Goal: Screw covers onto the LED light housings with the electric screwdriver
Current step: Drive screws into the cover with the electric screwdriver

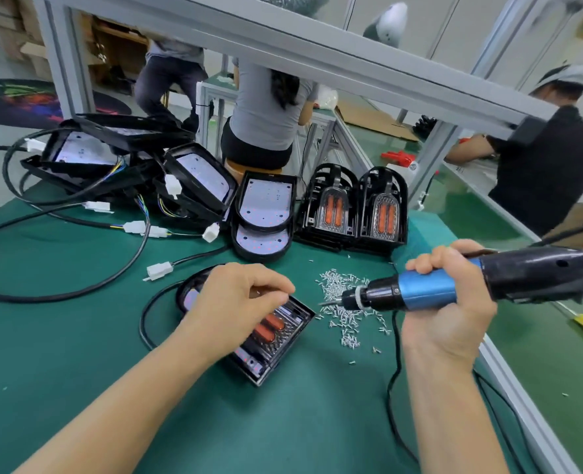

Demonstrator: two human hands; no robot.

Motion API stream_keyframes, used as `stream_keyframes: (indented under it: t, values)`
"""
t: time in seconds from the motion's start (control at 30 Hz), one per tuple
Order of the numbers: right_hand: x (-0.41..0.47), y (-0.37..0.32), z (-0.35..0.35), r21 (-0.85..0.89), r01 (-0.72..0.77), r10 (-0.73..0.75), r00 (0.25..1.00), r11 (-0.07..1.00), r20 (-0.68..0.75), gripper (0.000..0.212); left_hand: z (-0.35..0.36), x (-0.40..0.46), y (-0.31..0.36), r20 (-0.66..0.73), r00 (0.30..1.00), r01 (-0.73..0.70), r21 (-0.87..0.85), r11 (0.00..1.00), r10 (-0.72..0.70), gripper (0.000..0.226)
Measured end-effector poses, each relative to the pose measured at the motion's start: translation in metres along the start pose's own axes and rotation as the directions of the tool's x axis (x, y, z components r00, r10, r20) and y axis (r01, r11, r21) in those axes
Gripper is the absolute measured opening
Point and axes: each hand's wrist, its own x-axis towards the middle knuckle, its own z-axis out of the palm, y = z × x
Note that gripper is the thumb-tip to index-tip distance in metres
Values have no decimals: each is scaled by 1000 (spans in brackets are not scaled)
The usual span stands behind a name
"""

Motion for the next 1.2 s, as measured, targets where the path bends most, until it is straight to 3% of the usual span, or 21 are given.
stream_keyframes:
  t: [0.13,0.3,0.43,0.63,0.77,0.9,0.97,1.03,1.1,1.2]
  values:
    - [5,-7,-19,-52,41,-45,995,998,-86,20,42,42,16,166,978,-190,432,881,130,14]
    - [7,-10,-27,-96,87,-97,989,992,-110,19,85,80,13,287,958,-253,796,550,26,21]
    - [12,-12,-30,-98,100,-110,988,990,-104,19,100,88,3,295,951,-241,895,377,-92,32]
    - [11,2,-29,-133,74,-87,991,988,-98,19,104,91,0,334,927,-266,906,328,-170,31]
    - [9,6,-31,-105,35,-46,993,994,-105,20,99,89,2,297,943,-220,893,393,-149,25]
    - [13,0,-32,-93,38,-48,993,995,-109,19,83,84,5,198,980,-161,782,603,6,20]
    - [15,-4,-32,-67,31,-40,991,997,-126,19,70,76,7,122,992,-110,608,786,44,16]
    - [15,-9,-29,-6,10,-11,993,1000,-121,19,56,61,8,84,996,-46,317,947,21,17]
    - [14,-14,-25,75,-12,20,994,997,-106,20,42,41,6,73,997,17,41,999,-19,18]
    - [10,-21,-16,169,-45,57,996,985,-71,17,25,14,2,64,988,149,-202,968,-139,12]
